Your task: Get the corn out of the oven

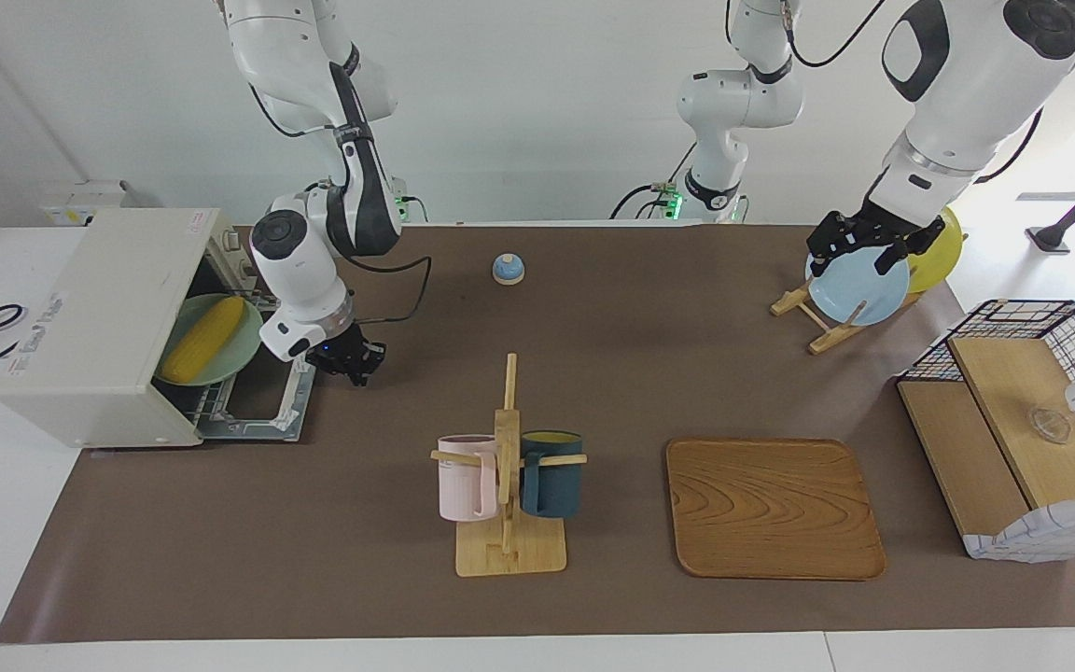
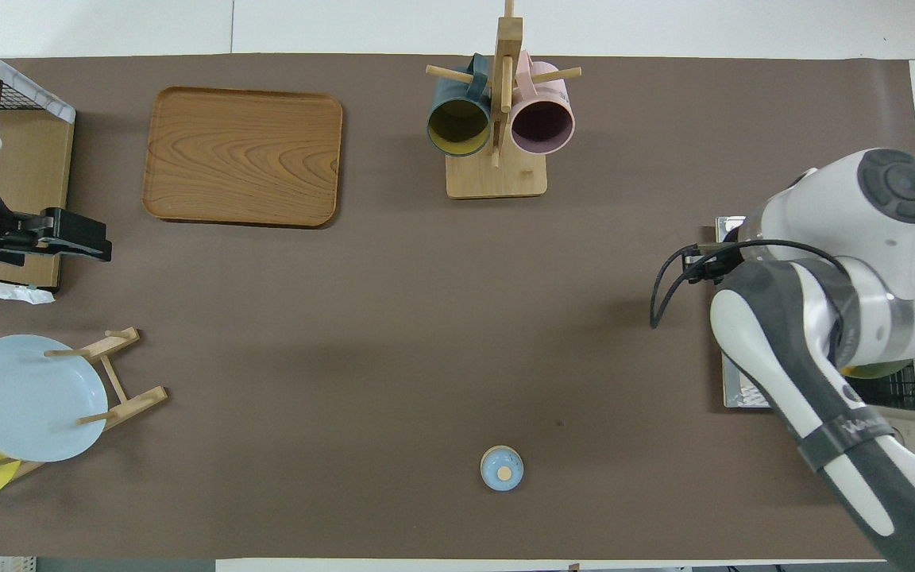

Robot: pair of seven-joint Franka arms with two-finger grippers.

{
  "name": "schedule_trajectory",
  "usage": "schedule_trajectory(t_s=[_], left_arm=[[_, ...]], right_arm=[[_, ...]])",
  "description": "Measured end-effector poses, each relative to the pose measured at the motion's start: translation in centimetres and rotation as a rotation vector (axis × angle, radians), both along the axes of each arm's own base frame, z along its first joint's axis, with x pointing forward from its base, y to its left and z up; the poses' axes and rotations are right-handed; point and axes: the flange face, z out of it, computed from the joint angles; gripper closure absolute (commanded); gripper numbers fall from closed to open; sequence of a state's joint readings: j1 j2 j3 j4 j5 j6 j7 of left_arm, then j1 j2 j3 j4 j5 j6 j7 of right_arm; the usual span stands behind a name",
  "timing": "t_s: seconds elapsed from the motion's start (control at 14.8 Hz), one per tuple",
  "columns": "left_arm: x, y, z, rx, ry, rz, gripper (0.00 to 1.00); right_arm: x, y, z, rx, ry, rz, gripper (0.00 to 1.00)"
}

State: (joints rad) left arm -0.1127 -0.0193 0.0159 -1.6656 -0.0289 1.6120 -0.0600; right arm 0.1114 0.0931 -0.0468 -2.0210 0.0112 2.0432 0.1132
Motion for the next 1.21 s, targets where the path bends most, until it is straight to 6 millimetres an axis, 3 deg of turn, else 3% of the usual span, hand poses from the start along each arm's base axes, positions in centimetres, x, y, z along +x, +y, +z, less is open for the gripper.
schedule_trajectory(t_s=[0.07,0.2,0.67,0.88,1.21], left_arm=[[0.0,0.0,0.0,0.000,0.000,0.000,0.00],[0.0,-0.1,0.0,0.000,0.000,-0.001,0.00],[0.0,-0.5,0.0,0.000,-0.003,-0.008,0.00],[0.0,-0.5,0.0,0.000,-0.004,-0.008,0.00],[0.0,-0.5,0.0,0.000,-0.004,-0.008,0.00]], right_arm=[[-0.2,-1.9,1.6,-0.014,0.002,-0.013,0.66],[-1.2,-3.8,2.9,-0.028,0.026,-0.025,0.68],[-3.3,-6.2,-1.2,-0.034,0.031,-0.026,0.70],[-4.0,-8.9,-1.3,-0.027,0.032,-0.014,0.67],[-4.3,-9.2,-1.2,-0.027,0.031,-0.014,0.60]])
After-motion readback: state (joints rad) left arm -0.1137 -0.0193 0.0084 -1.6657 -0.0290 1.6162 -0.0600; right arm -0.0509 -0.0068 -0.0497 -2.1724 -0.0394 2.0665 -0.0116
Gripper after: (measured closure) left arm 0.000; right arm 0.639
